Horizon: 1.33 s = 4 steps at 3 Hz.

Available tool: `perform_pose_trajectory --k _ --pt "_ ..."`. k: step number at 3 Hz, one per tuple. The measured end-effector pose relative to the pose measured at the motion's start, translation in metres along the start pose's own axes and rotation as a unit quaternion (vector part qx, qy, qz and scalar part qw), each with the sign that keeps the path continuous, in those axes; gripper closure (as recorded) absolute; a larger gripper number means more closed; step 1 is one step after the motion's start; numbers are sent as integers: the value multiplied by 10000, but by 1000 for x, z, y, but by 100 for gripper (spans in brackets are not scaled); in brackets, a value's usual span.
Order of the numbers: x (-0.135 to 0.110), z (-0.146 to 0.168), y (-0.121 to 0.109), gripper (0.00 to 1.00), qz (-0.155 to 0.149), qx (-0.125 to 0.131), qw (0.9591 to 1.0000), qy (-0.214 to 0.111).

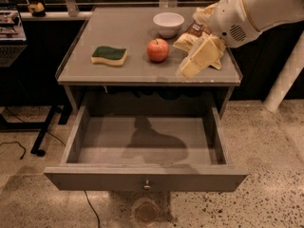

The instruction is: Place sponge into top drawer

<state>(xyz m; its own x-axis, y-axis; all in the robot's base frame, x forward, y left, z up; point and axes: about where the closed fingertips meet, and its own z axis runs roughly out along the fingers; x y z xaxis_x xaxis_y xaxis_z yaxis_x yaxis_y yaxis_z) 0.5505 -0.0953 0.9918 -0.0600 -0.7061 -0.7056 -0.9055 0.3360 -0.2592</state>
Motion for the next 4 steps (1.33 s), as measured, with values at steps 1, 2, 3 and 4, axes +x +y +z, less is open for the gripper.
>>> perform_pose_trajectory --k 1,2,3,4 --pt "13 10 -6 0 258 225 9994 34" --pt "22 41 -22 0 377 265 9989 27" --pt "17 75 -40 0 278 101 9995 -108" --pt "3 109 -53 0 94 -108 9994 -320"
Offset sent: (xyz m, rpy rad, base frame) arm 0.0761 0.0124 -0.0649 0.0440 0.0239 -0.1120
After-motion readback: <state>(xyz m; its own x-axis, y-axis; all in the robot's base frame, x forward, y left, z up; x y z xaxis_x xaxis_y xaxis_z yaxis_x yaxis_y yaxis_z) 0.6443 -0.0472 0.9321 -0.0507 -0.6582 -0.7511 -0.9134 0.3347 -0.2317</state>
